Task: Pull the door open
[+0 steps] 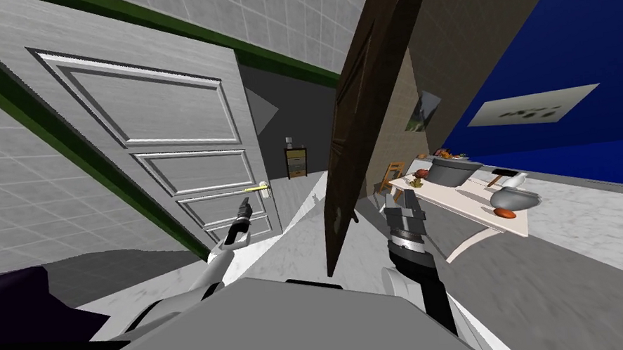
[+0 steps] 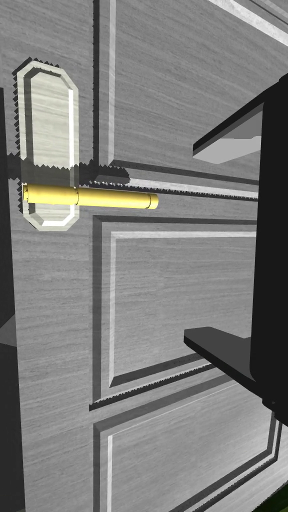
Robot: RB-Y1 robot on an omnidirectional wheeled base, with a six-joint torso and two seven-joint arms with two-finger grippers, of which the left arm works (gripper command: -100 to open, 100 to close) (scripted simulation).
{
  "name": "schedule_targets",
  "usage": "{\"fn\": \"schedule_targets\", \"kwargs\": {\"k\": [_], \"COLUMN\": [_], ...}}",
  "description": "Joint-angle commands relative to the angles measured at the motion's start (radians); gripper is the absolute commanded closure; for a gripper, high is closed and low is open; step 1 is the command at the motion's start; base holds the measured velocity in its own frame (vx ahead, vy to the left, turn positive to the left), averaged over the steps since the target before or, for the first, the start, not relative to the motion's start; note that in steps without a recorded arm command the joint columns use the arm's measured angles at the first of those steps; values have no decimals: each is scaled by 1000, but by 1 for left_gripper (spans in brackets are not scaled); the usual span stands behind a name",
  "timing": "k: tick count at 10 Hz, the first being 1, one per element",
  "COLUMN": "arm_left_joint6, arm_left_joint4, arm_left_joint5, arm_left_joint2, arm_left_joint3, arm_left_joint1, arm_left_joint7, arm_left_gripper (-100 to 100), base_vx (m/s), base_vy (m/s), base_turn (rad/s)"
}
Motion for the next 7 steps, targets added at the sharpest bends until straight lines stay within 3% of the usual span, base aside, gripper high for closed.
{"fn": "schedule_targets", "kwargs": {"k": [1, 7], "arm_left_joint6": [-3, -18], "arm_left_joint4": [50, 213], "arm_left_joint5": [6, 29], "arm_left_joint2": [11, 49], "arm_left_joint3": [11, 50], "arm_left_joint1": [-26, -109], "arm_left_joint7": [-2, -7], "arm_left_gripper": [-100, -100], "base_vx": [58, 59], "base_vy": [31, 41], "base_turn": [-49, -75]}}
